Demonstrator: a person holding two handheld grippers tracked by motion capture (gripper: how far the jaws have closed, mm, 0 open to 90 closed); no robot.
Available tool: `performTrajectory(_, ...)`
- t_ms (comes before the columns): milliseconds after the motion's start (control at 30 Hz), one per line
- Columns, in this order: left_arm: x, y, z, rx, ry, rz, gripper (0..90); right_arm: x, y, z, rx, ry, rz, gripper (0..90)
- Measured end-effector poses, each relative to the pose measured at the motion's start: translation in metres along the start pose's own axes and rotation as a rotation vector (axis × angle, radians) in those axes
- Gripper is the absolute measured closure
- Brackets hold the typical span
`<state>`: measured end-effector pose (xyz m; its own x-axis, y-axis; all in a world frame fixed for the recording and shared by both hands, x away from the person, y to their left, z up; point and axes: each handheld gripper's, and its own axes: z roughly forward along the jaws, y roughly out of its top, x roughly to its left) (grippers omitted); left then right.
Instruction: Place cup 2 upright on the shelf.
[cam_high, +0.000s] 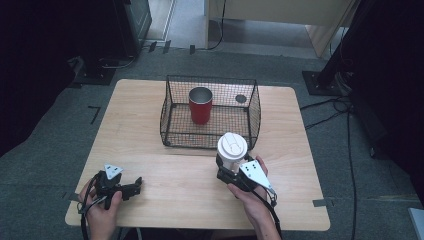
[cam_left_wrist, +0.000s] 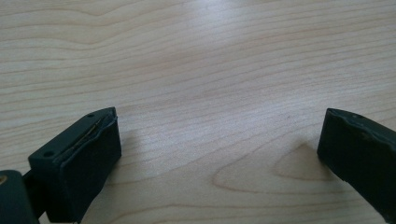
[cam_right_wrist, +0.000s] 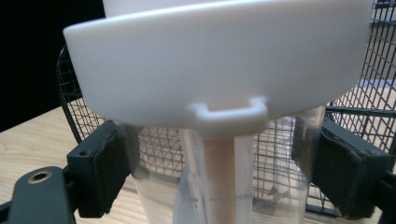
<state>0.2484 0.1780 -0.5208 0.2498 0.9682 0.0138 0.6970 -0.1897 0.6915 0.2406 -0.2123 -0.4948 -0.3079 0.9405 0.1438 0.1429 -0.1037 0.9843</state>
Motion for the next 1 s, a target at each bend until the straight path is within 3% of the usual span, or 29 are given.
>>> performTrajectory(367, 0.0, 0.0, 0.0, 0.0, 0.0, 0.0, 0.1, 0.0054, -0.0088, 0.0064, -0.078, -0.012, -0.008, 14.6)
performTrajectory(533, 0.0, 0.0, 0.0, 0.0, 0.0, 0.0, 0.1, 0.0062, -0.0094, 0.0055, -0.103, 0.005, -0.011, 15.4)
performTrajectory(1000, 0.0, 0.0, 0.0, 0.0, 0.0, 0.0, 0.1, 0.0072, -0.0081, 0.0047, -0.094, 0.012, -0.027, 15.1)
